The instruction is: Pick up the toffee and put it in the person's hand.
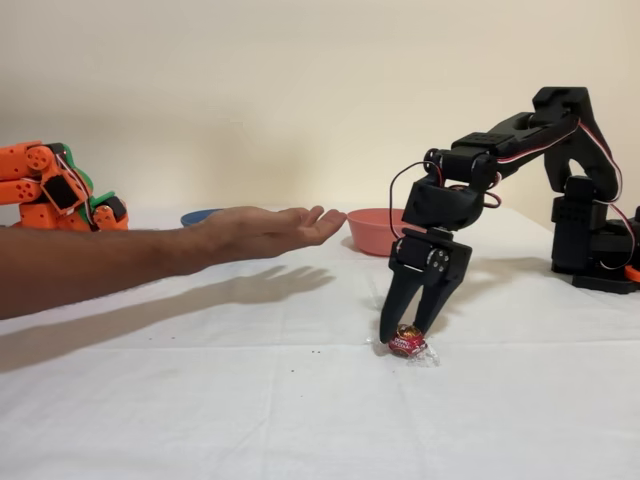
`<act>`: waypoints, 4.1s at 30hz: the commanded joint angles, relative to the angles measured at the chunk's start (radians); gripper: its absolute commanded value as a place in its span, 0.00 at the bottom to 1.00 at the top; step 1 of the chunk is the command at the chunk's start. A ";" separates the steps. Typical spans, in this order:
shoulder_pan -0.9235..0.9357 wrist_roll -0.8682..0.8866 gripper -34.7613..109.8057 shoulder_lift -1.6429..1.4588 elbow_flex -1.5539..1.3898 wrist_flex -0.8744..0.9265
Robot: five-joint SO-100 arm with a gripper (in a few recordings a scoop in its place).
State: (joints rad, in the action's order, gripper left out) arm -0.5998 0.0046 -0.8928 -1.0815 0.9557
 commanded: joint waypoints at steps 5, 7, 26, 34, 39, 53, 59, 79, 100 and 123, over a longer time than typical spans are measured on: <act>0.002 -0.011 0.40 -0.048 0.061 -0.012; 0.000 -0.011 0.40 -0.049 0.060 -0.012; -0.041 0.015 0.38 -0.083 0.020 -0.029; -0.058 0.018 0.37 -0.080 0.011 -0.017; -0.055 0.009 0.37 -0.066 0.034 -0.014; -0.049 -0.041 0.31 -0.063 0.049 -0.017; -0.032 -0.040 0.30 -0.121 0.018 -0.037; 0.140 -0.055 0.31 -0.509 -0.133 -0.029; 0.334 -0.083 0.31 -0.644 -0.115 -0.084; 0.357 -0.212 0.31 -0.480 -0.049 -0.313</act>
State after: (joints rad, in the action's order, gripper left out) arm -0.2316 -0.1764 -1.3438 -1.2180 0.6719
